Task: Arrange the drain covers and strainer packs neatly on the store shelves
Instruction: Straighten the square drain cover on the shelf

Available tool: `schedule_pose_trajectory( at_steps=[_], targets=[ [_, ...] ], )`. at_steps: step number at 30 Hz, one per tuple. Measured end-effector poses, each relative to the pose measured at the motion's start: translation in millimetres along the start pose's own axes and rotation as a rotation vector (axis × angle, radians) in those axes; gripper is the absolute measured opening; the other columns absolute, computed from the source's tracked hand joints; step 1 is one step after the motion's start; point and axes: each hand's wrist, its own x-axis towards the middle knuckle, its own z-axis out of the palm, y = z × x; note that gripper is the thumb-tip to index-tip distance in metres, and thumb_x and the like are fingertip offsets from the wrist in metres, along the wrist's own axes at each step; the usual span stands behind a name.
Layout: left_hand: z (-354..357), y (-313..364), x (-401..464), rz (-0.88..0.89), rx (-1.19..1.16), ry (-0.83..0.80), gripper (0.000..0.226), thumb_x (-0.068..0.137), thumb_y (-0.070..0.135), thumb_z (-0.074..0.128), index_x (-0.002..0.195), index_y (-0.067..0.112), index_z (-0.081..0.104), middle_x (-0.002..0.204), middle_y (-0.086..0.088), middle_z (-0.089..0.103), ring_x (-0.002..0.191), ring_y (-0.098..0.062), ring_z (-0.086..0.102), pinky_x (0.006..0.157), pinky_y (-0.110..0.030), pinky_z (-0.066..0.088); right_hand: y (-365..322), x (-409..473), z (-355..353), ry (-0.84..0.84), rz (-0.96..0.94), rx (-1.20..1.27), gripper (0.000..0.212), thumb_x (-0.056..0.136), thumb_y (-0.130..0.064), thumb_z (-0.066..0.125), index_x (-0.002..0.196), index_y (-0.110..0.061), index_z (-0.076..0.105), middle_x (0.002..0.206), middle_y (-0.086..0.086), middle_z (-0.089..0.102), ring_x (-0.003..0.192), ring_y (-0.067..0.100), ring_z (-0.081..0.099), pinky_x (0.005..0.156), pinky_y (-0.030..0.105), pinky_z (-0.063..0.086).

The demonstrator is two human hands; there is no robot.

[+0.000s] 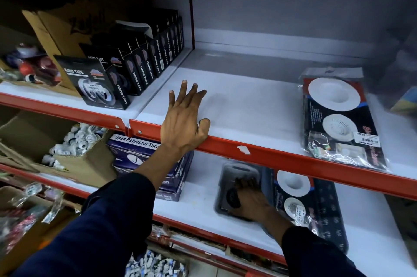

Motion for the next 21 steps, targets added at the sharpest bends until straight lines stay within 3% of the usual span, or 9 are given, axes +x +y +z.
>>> schedule_pose_trajectory(
  at_steps=[3, 6, 8, 10, 14, 17, 21],
  targets=[
    [-1.5, -0.2, 0.7, -0.007, 0.014, -0.020, 0.075, 0.077, 0.041, 0.031, 0.146, 0.014, 0.039, 0.159, -0.013, 0.035, 0.155, -0.026, 0.009, 0.124, -0.055, 0.011, -6.3, -7.4, -17.8, 0.077, -0.029, 0.059, 0.083, 0.075, -0.056, 0.070, 0.140, -0.017, 0.035, 0.136, 0.007, 0.051, 0.119, 0.027, 0.052, 0.098, 0.036, 0.049],
    [-2.6, -0.4, -0.6, -0.012, 0.040, -0.037, 0.076, 0.078, 0.042, 0.030, 0.148, 0.014, 0.037, 0.160, -0.013, 0.033, 0.155, -0.026, 0.008, 0.125, -0.055, 0.011, -14.0, -29.8, -50.0, 0.223, -0.144, 0.074, 0.064, 0.088, -0.042, 0.058, 0.145, -0.025, 0.035, 0.144, 0.001, 0.051, 0.121, 0.023, 0.055, 0.093, 0.035, 0.051],
    [-2.9, 0.7, -1.2, -0.007, 0.066, -0.043, 0.076, 0.080, 0.044, 0.027, 0.149, 0.014, 0.035, 0.160, -0.013, 0.032, 0.155, -0.026, 0.007, 0.125, -0.056, 0.010, -19.8, -52.6, -79.3, 0.410, -0.271, -0.004, 0.049, 0.092, -0.036, 0.052, 0.139, -0.023, 0.047, 0.138, 0.000, 0.059, 0.116, 0.021, 0.061, 0.085, 0.035, 0.055],
    [-3.3, -0.1, -2.2, 0.003, 0.101, -0.055, 0.077, 0.082, 0.047, 0.024, 0.151, 0.013, 0.033, 0.161, -0.012, 0.031, 0.155, -0.026, 0.006, 0.125, -0.056, 0.008, -23.9, -73.1, -104.9, 0.642, -0.417, -0.071, 0.036, 0.089, -0.028, 0.057, 0.125, -0.020, 0.058, 0.119, 0.000, 0.069, 0.101, 0.019, 0.065, 0.073, 0.034, 0.058],
    [-2.4, -2.5, -6.5, 0.049, 0.143, -0.061, 0.079, 0.087, 0.054, 0.016, 0.152, 0.011, 0.031, 0.161, -0.013, 0.030, 0.154, -0.027, 0.005, 0.124, -0.059, 0.006, -20.8, -105.4, -160.0, 1.035, -0.562, -0.154, 0.027, 0.083, -0.018, 0.066, 0.110, -0.015, 0.065, 0.100, 0.002, 0.072, 0.082, 0.022, 0.063, 0.065, 0.034, 0.052],
    [-3.1, 0.3, -5.8, 0.074, 0.157, -0.058, 0.080, 0.089, 0.056, 0.013, 0.153, 0.010, 0.028, 0.163, -0.011, 0.024, 0.155, -0.025, 0.000, 0.123, -0.061, 0.003, -6.0, -126.2, -206.0, 1.138, -0.429, -0.143, 0.026, 0.086, -0.021, 0.063, 0.111, -0.013, 0.069, 0.103, 0.004, 0.072, 0.089, 0.024, 0.063, 0.072, 0.037, 0.052],
    [-5.0, 23.9, -7.8, 0.046, 0.077, -0.063, 0.075, 0.089, 0.050, 0.021, 0.153, 0.011, 0.028, 0.164, -0.010, 0.021, 0.154, -0.022, -0.002, 0.122, -0.063, 0.002, 36.5, -130.2, -241.8, 1.055, 0.023, -0.082, 0.041, 0.086, -0.034, 0.060, 0.122, -0.015, 0.063, 0.130, 0.009, 0.061, 0.116, 0.030, 0.052, 0.091, 0.045, 0.048]
  ],
)
